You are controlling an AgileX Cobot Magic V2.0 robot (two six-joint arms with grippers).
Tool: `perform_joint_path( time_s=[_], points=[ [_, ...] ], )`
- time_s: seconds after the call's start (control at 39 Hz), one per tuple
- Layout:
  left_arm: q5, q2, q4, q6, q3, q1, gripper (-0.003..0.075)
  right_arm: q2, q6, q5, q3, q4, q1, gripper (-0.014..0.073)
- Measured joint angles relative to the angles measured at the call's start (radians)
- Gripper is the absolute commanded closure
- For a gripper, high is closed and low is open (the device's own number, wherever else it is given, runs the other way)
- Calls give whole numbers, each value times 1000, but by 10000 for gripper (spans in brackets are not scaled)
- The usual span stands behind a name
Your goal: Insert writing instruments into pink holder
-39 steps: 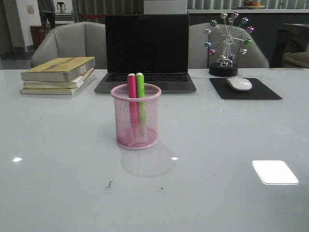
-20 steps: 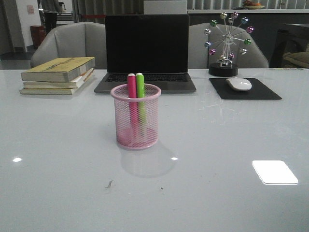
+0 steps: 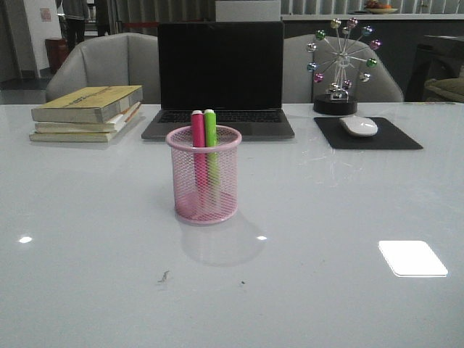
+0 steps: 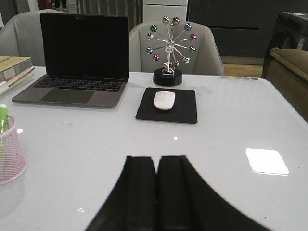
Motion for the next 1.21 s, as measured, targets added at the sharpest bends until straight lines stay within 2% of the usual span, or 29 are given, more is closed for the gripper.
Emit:
perform_joint_path(
  time_s=[0.59, 0.72, 1.21],
  points=[
    [0, 0, 0, 0, 0, 0, 356, -108, 0, -88, 258, 6, 0, 545],
    [0, 0, 0, 0, 0, 0, 356, -108, 11, -107, 270, 6, 0, 545],
    [0, 0, 0, 0, 0, 0, 356, -108, 19, -40, 272, 6, 0, 545]
  ],
)
